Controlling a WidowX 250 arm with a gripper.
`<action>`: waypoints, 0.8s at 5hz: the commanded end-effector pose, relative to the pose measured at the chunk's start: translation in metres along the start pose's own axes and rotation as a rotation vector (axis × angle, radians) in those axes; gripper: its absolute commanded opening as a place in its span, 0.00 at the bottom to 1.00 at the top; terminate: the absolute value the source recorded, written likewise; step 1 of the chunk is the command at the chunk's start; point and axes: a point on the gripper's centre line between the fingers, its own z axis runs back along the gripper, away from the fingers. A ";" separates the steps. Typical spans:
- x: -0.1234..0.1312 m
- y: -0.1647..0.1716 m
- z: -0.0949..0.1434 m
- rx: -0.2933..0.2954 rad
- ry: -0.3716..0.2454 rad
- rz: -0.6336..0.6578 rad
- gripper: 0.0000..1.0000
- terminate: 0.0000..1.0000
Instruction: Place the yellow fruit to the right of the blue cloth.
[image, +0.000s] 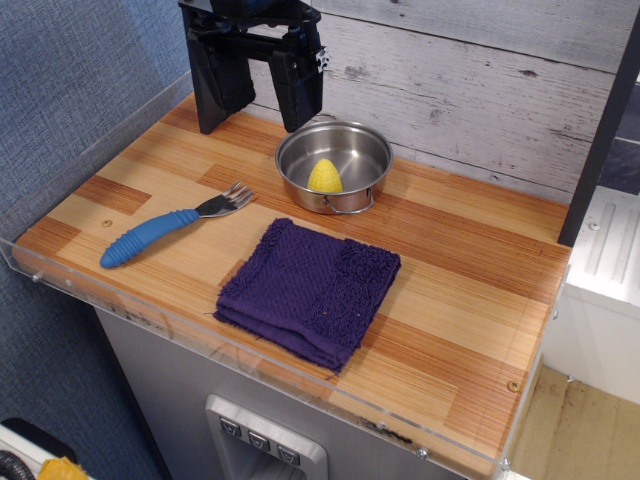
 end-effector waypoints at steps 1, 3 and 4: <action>0.000 0.000 0.000 0.000 0.000 0.000 1.00 0.00; 0.027 0.005 -0.012 -0.018 -0.060 -0.047 1.00 0.00; 0.051 0.012 -0.018 -0.023 -0.077 -0.031 1.00 0.00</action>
